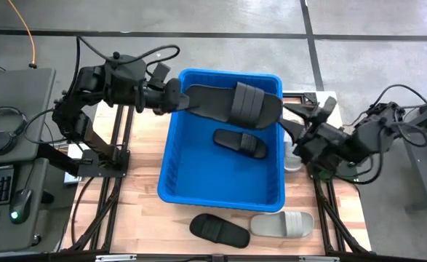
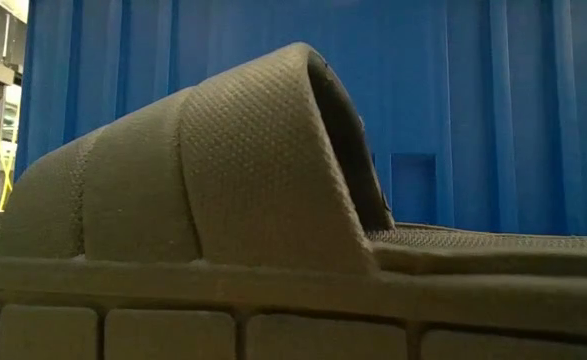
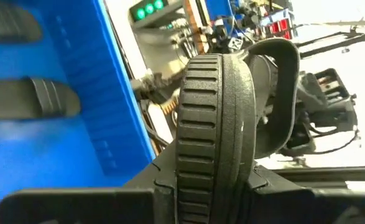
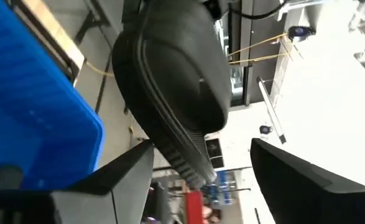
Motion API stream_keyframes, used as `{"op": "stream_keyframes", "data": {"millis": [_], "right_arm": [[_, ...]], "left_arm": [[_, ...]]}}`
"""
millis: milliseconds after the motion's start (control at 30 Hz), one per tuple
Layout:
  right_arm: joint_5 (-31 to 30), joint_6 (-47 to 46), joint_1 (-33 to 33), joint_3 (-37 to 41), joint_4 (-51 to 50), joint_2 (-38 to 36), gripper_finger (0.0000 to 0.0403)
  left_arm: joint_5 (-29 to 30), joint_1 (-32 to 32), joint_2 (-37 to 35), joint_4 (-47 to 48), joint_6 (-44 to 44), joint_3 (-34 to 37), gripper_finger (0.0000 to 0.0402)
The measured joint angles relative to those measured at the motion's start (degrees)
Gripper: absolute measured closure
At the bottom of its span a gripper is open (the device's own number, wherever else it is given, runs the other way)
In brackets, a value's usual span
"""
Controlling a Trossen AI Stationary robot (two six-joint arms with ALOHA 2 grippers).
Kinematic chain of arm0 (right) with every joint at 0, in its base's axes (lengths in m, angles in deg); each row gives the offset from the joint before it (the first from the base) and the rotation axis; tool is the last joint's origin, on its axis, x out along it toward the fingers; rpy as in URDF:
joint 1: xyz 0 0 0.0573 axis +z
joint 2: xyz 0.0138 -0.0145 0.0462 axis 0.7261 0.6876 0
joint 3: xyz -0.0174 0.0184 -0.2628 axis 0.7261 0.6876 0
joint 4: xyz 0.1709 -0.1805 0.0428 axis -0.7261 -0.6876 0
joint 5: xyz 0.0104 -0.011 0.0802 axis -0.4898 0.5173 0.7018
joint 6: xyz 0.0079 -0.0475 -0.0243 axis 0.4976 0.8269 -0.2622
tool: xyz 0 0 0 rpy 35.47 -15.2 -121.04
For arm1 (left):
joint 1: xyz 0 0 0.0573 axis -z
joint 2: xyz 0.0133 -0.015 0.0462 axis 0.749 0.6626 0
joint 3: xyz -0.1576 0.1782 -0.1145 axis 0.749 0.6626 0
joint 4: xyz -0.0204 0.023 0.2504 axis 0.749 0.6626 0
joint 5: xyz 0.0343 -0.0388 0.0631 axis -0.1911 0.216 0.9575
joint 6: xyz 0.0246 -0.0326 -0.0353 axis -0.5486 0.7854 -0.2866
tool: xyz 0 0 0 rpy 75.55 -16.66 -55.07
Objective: Pick and place slides into bin
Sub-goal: Stack the black slipper on the bottom black slipper in the blue bin
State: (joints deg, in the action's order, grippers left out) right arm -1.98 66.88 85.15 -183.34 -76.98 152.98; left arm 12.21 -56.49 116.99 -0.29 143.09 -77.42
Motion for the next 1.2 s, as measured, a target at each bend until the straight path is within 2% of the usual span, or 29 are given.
{"op": "stream_keyframes", "data": {"millis": [200,367,467,700,1000,1200], "right_arm": [[0.3,-8.0,3.2,0.0,0.3,-1.8,0.0153],[-2.3,-13.1,5.7,-0.1,0.3,-3.1,0.0165],[-4.9,-14.8,6.9,0.0,0.9,-3.4,0.0169],[-6.1,-17.8,7.2,0.0,3.8,-5.7,0.017],[-6.2,-28.2,7.2,0.0,3.9,-9.9,0.0176],[-6.1,-35.5,7.2,0.0,3.7,-11.6,0.0174]], "left_arm": [[1.5,-3.9,0.6,2.3,-13.1,0.1,0.0343],[-2.5,-5.6,1.3,9.7,-22.0,0.1,0.0343],[-3.0,-5.7,2.0,13.2,-28.6,0.1,0.0343],[-5.4,-5.5,3.8,15.3,-42.0,0.1,0.0343],[-6.2,-5.6,5.4,15.6,-48.6,0.0,0.0344],[-9.3,-9.5,5.4,14.1,-48.7,0.1,0.0344]]}}
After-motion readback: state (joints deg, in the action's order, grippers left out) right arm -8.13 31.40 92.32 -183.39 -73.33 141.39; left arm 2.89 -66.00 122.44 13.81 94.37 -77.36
